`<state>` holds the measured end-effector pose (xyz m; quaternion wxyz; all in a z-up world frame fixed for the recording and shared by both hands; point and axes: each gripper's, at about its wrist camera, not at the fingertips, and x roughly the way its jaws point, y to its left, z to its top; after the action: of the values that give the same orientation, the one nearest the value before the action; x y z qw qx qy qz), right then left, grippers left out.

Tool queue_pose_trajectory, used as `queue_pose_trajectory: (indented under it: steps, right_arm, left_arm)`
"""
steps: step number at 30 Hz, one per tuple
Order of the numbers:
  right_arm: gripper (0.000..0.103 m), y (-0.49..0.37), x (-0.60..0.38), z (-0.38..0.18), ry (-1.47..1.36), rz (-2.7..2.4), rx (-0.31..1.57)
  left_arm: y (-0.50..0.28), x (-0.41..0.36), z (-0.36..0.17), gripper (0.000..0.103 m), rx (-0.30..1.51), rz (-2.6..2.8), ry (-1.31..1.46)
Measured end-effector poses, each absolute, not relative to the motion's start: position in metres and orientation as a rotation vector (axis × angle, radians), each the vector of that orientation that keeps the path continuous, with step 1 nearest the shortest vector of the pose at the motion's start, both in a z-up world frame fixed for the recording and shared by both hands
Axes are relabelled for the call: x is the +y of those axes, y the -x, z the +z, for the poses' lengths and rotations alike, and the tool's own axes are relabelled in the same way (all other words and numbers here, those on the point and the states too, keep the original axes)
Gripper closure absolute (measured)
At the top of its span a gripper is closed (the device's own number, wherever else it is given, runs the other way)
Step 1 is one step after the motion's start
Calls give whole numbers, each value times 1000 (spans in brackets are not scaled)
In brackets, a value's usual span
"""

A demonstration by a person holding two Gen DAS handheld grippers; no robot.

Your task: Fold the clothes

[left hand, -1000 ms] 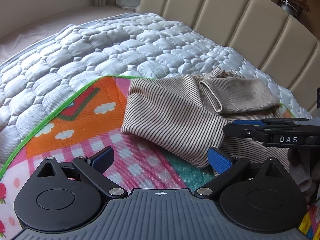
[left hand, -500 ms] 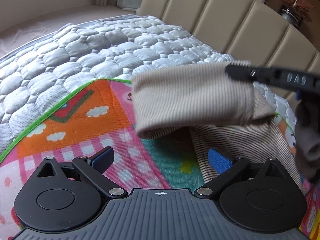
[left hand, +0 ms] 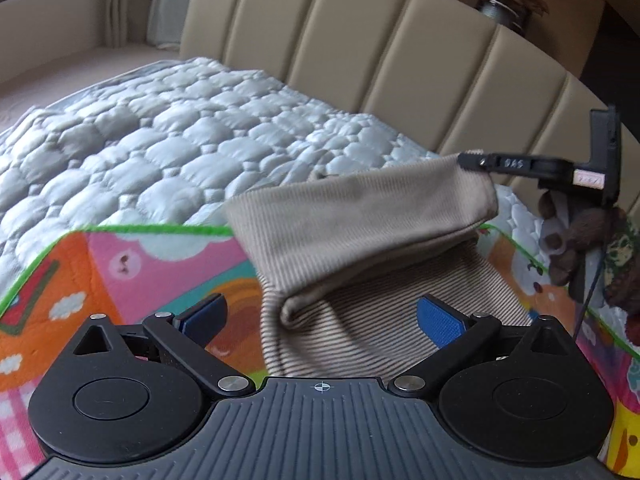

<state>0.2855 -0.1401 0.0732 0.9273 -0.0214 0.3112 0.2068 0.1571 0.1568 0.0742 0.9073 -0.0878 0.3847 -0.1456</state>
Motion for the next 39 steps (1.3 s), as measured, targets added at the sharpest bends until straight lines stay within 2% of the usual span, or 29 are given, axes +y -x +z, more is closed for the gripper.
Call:
queue_pose_trajectory:
  steps: [2,4,6,7,9,14,17,30,32,36,39]
  right_arm:
    - [97,-287,-146,65,63,405,647]
    - [87,-283,-148,62,102,380,619]
    - [73,-279,-146,63,153,346,558]
    - [70,-279,-146,64,167,341,532]
    - [69,-278,-149,66,142,381,513]
    - [68,-286,-144,33,42,537,706]
    - [68,-288,-142,4,81,527,769]
    - [67,-290,-154,-2,-10,553,774]
    - [67,-287,-150,5,22,548,762]
    - [67,-281,-136,39,125,609,609]
    - [68,-307,-119,52,55,629,641]
  left_arm:
    - [-169,142,79,0,772,-327,174]
    - [-183,126,79,0,759,-348,167]
    - [-198,107,76,0,749,-357,134]
    - [-207,99,71,0,756,-345,120]
    - [-225,83,61,0,772,-318,96]
    - [-260,74,14,0,941,-169,163]
    - [-260,70,4,0,938,-154,109]
    - [-270,63,1,0,976,-148,63]
    - [-271,66,5,0,985,-158,76]
    - [-259,96,21,0,929,-235,256]
    - [-249,121,32,0,893,-209,284]
